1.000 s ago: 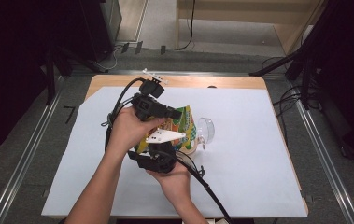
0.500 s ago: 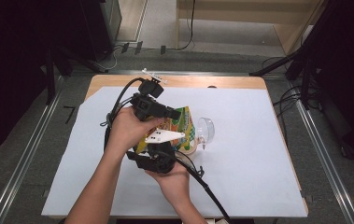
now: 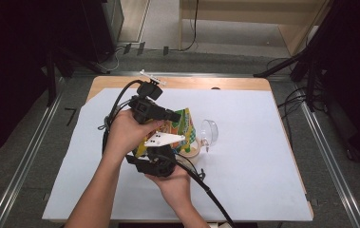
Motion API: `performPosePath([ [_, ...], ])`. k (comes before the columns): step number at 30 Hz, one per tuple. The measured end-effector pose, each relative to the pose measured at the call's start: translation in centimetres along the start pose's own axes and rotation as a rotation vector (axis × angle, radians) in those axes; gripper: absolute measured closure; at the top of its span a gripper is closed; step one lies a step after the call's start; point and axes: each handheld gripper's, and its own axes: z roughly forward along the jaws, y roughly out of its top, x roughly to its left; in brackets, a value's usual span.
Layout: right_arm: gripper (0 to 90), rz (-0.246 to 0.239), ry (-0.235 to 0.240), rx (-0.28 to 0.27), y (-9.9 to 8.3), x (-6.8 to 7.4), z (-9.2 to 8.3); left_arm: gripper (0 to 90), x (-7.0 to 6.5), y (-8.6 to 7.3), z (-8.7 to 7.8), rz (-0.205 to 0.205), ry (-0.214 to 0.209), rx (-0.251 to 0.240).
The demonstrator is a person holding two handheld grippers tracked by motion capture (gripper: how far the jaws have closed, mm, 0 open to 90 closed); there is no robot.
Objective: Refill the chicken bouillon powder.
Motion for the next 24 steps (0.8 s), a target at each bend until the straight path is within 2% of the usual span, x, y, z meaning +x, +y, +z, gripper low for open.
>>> performPosePath([
  [19, 69.1, -0.013, 0.016, -0.005, 0.13, 0.42, 0.38, 81.2, -0.28, -0.47, -0.7, 0.003, 0.028, -0.013],
  [24, 69.0, -0.013, 0.016, -0.011, 0.07, 0.32, 0.57, 81.4, -0.39, -0.53, -0.83, 0.001, 0.023, -0.011],
])
